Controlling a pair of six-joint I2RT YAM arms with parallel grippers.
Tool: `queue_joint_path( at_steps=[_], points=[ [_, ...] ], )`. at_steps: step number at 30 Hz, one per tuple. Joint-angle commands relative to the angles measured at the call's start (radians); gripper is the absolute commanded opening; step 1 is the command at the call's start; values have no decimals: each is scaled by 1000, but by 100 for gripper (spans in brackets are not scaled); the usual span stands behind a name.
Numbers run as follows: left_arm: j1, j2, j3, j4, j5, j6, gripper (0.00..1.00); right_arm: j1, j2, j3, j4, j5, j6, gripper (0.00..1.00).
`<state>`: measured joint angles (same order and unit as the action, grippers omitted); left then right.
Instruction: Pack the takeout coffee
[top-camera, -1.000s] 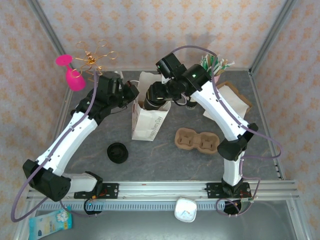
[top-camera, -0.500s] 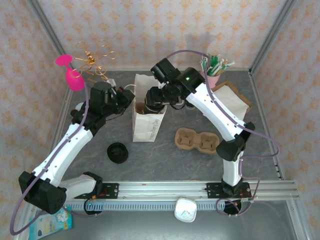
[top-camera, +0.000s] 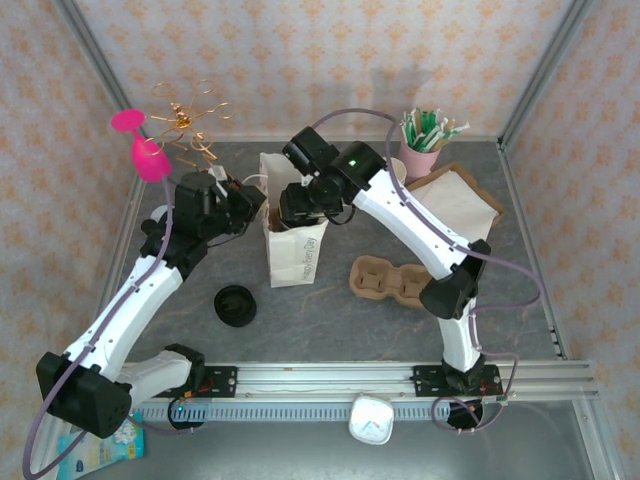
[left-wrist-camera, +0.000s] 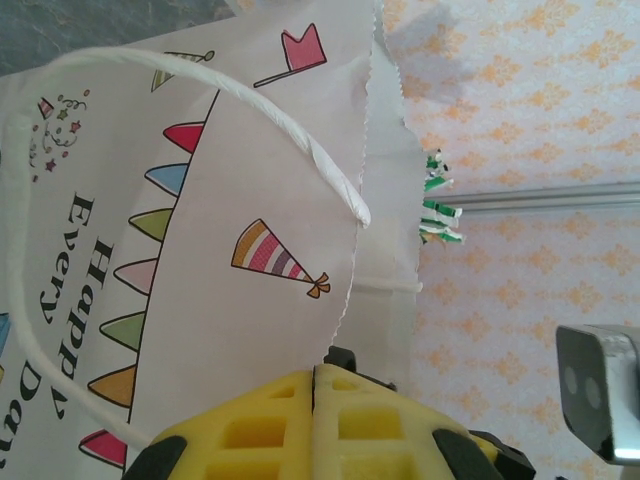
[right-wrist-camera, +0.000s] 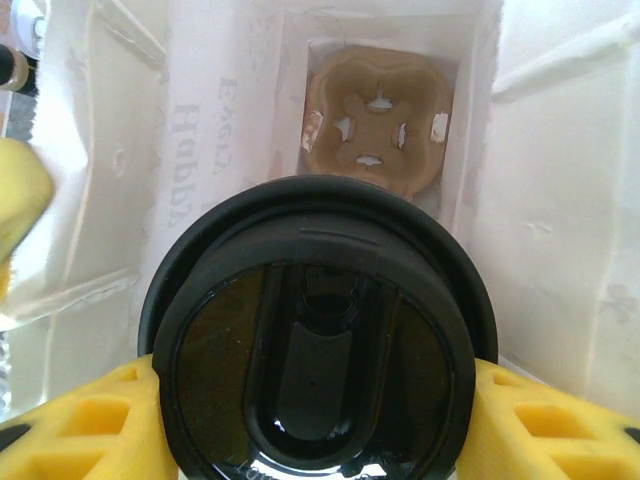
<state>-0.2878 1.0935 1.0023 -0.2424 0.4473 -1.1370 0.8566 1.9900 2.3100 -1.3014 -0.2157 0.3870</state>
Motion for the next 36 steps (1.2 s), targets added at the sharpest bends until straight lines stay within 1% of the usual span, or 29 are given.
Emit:
queue_joint_path(
  at_steps=[1, 3, 4, 7, 10, 11, 13, 14, 16, 20, 25, 26, 27, 28, 30, 32, 33, 36],
  points=[
    [-10, 0, 2, 77, 69, -42, 0, 5, 17, 37, -8, 37, 20, 55],
    [-11, -21, -49, 182, 84, -112, 0, 8, 19, 36, -9, 48, 21, 55],
    [-12, -30, -63, 209, 72, -125, 0, 9, 20, 30, -9, 56, 23, 55],
    [-14, -42, -40, 128, 11, -105, 0, 16, 33, 35, -8, 58, 26, 54],
    [-15, -59, -48, 151, 19, -145, 0, 18, 41, 37, -8, 75, 28, 54],
    [-14, -67, -69, 177, 29, -180, 0, 18, 46, 40, -8, 75, 31, 54],
    [-15, -81, -134, 289, 66, -275, 0, 17, 57, 45, -8, 75, 33, 54],
    [-20, -89, -157, 324, 59, -303, 0, 17, 60, 46, -9, 80, 33, 53],
    [-38, -106, -157, 261, 5, -291, 0, 19, 64, 41, -9, 91, 38, 53],
    [-46, -154, -140, 145, -95, -255, 0, 31, 79, 40, -8, 99, 45, 52],
    [-57, -163, -190, 149, -82, -271, 0, 52, 101, 40, -8, 111, 53, 52],
    [-57, -170, -189, 136, -106, -256, 3, 55, 101, 34, -9, 116, 55, 52],
    [-57, -174, -183, 109, -124, -241, 4, 54, 101, 30, -9, 115, 55, 52],
    [-56, -175, -175, 95, -130, -225, 5, 56, 99, 26, -9, 117, 56, 52],
    [-53, -162, -152, 72, -127, -190, 11, 60, 101, 22, -9, 108, 57, 51],
    [-53, -144, -135, 38, -118, -158, 24, 67, 105, 16, -9, 107, 59, 51],
    [-53, -142, -131, 24, -124, -150, 28, 70, 106, 13, -8, 109, 59, 51],
    [-50, -149, -117, -13, -156, -108, 36, 71, 104, -6, -9, 108, 64, 51]
  ],
)
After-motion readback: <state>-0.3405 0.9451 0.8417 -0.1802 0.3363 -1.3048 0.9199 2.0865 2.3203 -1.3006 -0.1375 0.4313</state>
